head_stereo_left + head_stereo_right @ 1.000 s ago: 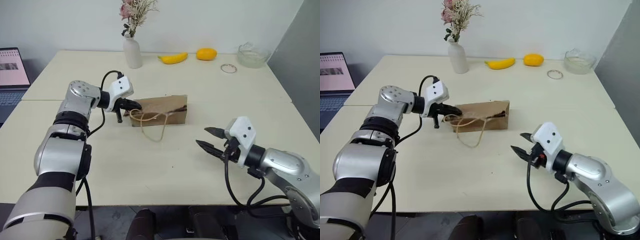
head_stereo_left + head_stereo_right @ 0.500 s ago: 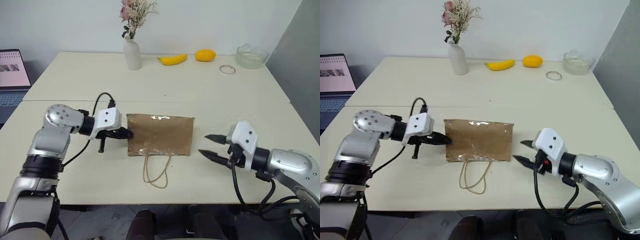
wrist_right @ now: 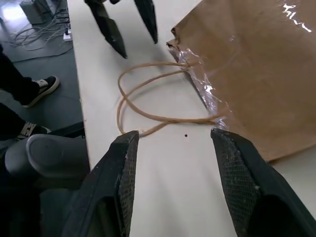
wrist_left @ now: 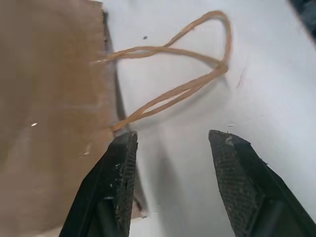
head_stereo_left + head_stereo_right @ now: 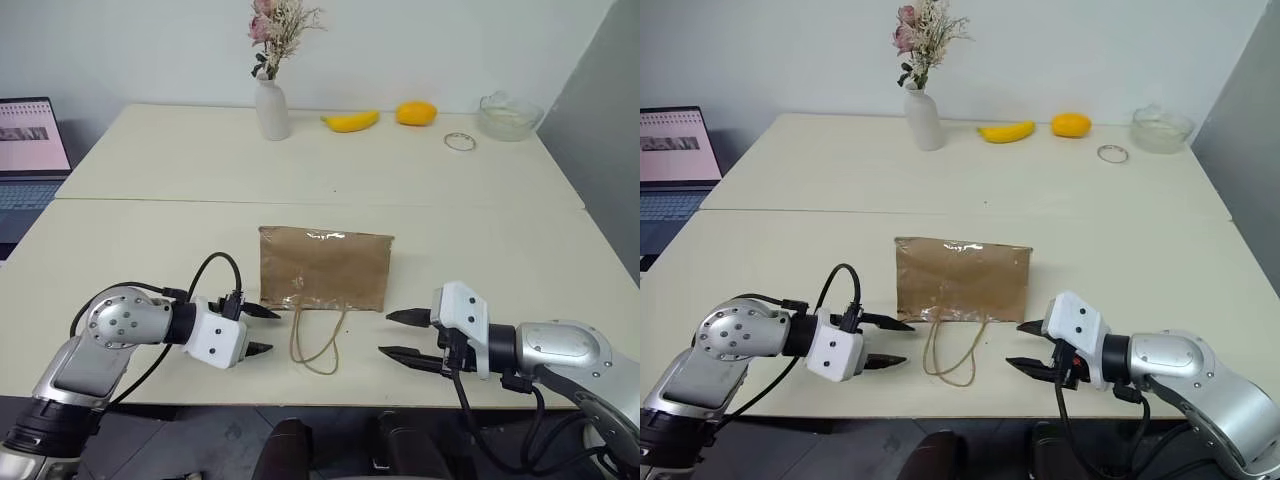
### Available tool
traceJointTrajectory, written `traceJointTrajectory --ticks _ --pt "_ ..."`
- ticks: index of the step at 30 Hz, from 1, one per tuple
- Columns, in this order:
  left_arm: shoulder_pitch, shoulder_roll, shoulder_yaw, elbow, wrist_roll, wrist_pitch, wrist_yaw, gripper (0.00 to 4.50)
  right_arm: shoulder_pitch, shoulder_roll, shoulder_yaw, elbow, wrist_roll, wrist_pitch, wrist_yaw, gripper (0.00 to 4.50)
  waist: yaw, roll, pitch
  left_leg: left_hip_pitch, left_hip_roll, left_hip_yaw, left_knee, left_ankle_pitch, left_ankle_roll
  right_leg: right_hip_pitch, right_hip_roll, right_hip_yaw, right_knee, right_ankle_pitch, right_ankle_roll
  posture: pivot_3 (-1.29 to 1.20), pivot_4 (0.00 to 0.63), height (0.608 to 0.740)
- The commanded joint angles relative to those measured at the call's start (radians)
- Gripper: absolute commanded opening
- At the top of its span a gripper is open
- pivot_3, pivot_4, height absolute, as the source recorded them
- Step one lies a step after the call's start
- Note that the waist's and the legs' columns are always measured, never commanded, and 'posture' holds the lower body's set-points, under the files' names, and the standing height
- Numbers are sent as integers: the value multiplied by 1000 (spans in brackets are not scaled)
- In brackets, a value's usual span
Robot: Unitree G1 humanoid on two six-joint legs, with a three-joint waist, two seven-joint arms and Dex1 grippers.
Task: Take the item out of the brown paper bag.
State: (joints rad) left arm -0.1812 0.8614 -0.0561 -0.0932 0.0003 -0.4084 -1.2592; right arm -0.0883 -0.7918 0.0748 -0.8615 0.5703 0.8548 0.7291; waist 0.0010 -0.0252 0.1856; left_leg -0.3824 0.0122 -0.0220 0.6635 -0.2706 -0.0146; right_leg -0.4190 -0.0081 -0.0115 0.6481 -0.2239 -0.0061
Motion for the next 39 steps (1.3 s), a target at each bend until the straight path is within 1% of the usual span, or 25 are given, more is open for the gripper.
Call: traceJointTrajectory --ticks 1,3,11,19,21,23,26,28,29,31,34,39 --pt "-59 -49 -52 48 40 -68 70 2412 1 -20 0 -30 0 -29 11 2435 1 -1 0 0 0 0 0 0 0 0 0 0 -1 1 2 0 150 740" --pt "-73 -65 -78 69 42 -86 79 2412 3 -26 3 -29 -2 -35 10 2435 -1 -2 -1 -1 -1 2 0 0 0 0 1 0 -1 3 5 0 150 740" --pt "-127 -127 -184 125 73 -144 113 2412 42 -36 13 -28 -15 -65 3 2435 -2 -2 -1 -1 1 3 0 0 0 -1 2 1 -1 3 5 0 150 740" --pt "-166 -171 -242 134 51 -119 113 2412 57 -33 38 -30 -25 -84 3 2435 -2 -2 -1 -1 1 5 0 0 0 0 4 1 0 3 5 0 150 740" --pt "-173 -178 -243 130 40 -103 111 2019 54 -32 46 -29 -25 -87 7 2435 -2 -2 -1 -1 0 5 0 0 0 0 4 1 -1 3 5 0 150 740" --pt "-177 -189 -233 105 -3 -33 108 1527 48 -25 58 -27 -21 -85 9 2435 -2 -2 -1 -1 0 5 0 0 0 0 4 1 0 3 5 0 150 740" --pt "-195 -212 -205 27 -128 168 106 585 27 -8 101 -13 -30 -88 13 2435 -3 -2 -1 -1 1 4 0 0 0 0 5 1 0 3 5 0 150 740" --pt "-225 -224 -182 -16 -182 293 128 15 9 15 134 2 -40 -91 9 2435 -3 -2 -1 -1 1 4 0 0 0 0 5 0 0 3 5 0 150 740" --pt "-241 -229 -170 -31 -202 344 142 15 -1 29 150 10 -42 -90 5 2435 -3 -2 -1 -1 0 4 0 0 0 0 5 0 0 3 5 0 150 740" --pt "-288 -241 -143 -44 -234 433 169 15 -34 104 203 67 -51 -94 -19 2435 -4 -3 -2 -1 1 3 0 0 0 0 5 0 0 3 5 0 150 740" --pt "-338 -252 -118 -42 -264 510 188 15 -92 162 294 155 -121 -116 -25 2435 -7 -3 -2 0 1 3 0 0 0 0 6 1 1 3 5 0 150 740" --pt "-380 -231 -108 -10 -239 513 172 15 -198 272 397 239 -139 -92 -12 2435 -9 -3 -2 0 0 1 0 0 0 -1 6 1 1 3 5 0 150 740"
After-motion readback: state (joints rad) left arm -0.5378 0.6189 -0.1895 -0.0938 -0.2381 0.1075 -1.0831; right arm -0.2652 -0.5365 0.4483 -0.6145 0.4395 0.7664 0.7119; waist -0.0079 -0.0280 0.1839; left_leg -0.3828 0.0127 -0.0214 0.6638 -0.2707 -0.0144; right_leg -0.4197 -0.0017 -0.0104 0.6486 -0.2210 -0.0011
